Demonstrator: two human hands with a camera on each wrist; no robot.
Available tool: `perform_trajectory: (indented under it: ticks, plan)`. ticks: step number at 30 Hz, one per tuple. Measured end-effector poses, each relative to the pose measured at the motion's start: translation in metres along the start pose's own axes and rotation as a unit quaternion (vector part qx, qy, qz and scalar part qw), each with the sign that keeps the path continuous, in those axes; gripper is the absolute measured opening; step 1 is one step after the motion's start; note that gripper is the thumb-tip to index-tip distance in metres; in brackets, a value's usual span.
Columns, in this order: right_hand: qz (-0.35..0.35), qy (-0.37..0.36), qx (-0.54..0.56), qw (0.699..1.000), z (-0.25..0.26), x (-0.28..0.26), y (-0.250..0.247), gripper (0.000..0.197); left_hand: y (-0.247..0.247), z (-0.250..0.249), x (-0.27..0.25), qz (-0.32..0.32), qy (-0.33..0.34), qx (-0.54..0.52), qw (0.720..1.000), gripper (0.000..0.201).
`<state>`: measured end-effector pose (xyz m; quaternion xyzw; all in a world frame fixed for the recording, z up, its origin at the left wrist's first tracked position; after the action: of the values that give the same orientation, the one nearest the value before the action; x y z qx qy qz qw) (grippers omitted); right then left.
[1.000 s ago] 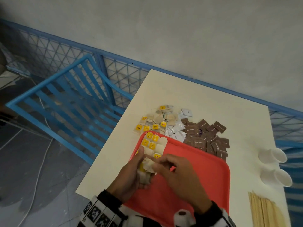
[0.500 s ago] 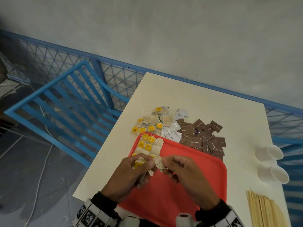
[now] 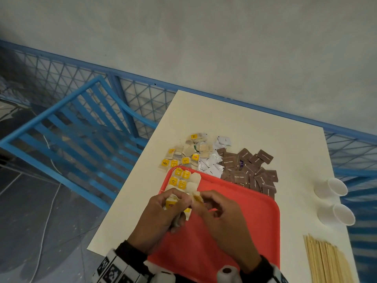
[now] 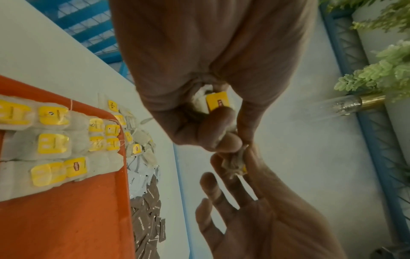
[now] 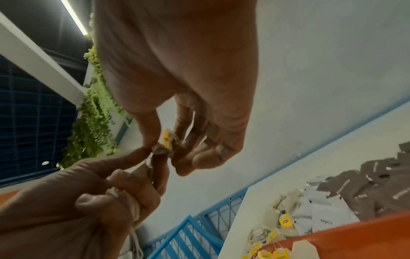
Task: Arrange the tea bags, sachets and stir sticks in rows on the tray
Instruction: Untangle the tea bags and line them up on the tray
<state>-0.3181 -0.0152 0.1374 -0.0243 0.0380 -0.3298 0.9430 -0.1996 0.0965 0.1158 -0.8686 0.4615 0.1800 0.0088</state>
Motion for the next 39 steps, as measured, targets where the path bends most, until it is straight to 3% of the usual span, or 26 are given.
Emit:
perform_trajectory:
  ticks: [6, 10, 13, 15, 17, 20, 25, 32, 36, 39]
  plan:
    - [0.004, -0.003, 0.046, 0.999, 0.006, 0.007, -0.014, 0.021, -0.004, -0.001, -0.001, 0.003, -0.003, 0.027, 1.0, 0.036]
    - [0.004, -0.083, -0.132, 0.988, 0.013, 0.013, -0.017, 0.02, -0.008, -0.008, -0.002, -0.037, 0.021, 0.143, 0.989, 0.022]
    - [0.026, -0.168, -0.239, 0.956, 0.027, 0.015, -0.012, 0.017, -0.006, -0.022, -0.003, -0.067, 0.083, 0.174, 0.979, 0.032]
    - [0.057, -0.186, -0.269, 0.943, 0.034, 0.015, -0.009, 0.023, -0.006, -0.028, -0.001, -0.072, 0.132, 0.219, 0.964, 0.03]
    - [0.083, -0.161, -0.277, 0.944, 0.037, 0.016, -0.008, 0.028, -0.007, -0.031, 0.0, -0.072, 0.165, 0.252, 0.951, 0.026]
    - [0.077, -0.147, -0.247, 0.955, 0.04, 0.019, -0.008, 0.03, -0.008, -0.036, -0.001, -0.086, 0.165, 0.223, 0.957, 0.017]
    - [0.101, -0.108, -0.209, 0.967, 0.029, 0.017, 0.0, 0.025, -0.016, -0.035, -0.004, -0.108, 0.098, 0.103, 0.984, 0.016]
    - [0.027, -0.084, -0.13, 0.988, 0.02, 0.017, 0.016, 0.004, -0.026, -0.028, -0.004, -0.087, 0.068, 0.093, 0.989, 0.024]
    - [0.008, -0.042, -0.09, 0.995, 0.004, 0.02, 0.023, 0.01, -0.033, -0.023, -0.002, -0.097, 0.056, 0.106, 0.988, 0.024]
    - [0.006, 0.042, -0.034, 0.999, -0.028, 0.025, 0.026, 0.015, -0.052, -0.016, -0.005, -0.135, 0.04, 0.106, 0.984, 0.021]
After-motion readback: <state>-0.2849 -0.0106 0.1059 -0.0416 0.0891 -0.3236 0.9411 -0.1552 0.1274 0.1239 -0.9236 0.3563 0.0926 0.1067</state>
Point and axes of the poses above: each hand's wrist, its own x-axis towards the middle knuckle, its own y-axis out of the palm, z = x × y, the point moved 3 cm from there along x, towards the middle knuckle, and after that the axes turned 9 degrees about x, right-handed, at the moved point
